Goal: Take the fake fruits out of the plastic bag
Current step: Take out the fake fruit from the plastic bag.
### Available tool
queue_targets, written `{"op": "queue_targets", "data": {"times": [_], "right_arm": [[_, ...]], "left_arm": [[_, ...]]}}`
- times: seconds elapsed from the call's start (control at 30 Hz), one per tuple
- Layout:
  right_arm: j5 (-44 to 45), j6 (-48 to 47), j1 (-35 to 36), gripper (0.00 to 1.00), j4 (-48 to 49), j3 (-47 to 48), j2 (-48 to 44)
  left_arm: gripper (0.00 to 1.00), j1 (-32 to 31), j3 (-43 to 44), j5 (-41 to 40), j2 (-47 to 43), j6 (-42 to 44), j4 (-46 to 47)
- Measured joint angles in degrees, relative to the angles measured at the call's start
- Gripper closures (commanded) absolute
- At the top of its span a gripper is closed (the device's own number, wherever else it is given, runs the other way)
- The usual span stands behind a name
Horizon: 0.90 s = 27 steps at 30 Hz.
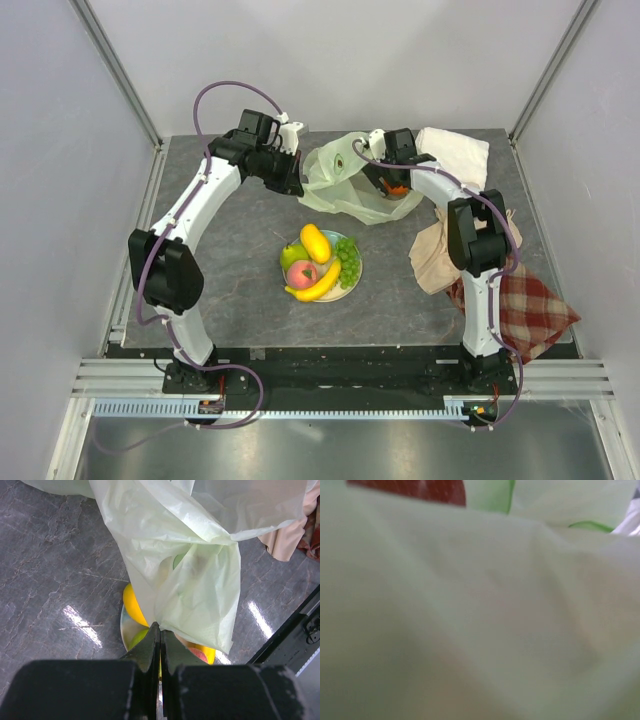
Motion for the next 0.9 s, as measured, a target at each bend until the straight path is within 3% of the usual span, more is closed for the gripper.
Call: {"op": "queue_targets", "data": {"times": [0.17,0.3,0.43,0.67,0.9], "right_arm": [[1.9,-0.7,0.0,0.15,-1.8,0.0,0.2],[2.0,-0.8,-0.1,0.41,-2.1,0.0,0.2],[0.9,-0.9,-0.5,0.59,-1.5,-0.2,0.2],[-6.1,0.3,-1.1,0.63,-3.7,-2.9,-3.9],[-20.1,3.7,-1.1,0.62,-8.8,-7.2,-22.8]], "left_arm": [[0.98,0.0,0.1,0.0,0.0,0.0,0.0],[0.99,0.0,0.1,-0.2,0.0,0.0,0.0],[0.98,0.0,0.2,-0.7,0.0,0.0,0.0],[0.99,0.0,1.4,-0.9,1.1,0.0,0.1],[0.98,0.0,5.5,-0.9,2.9,0.0,0.1]]}}
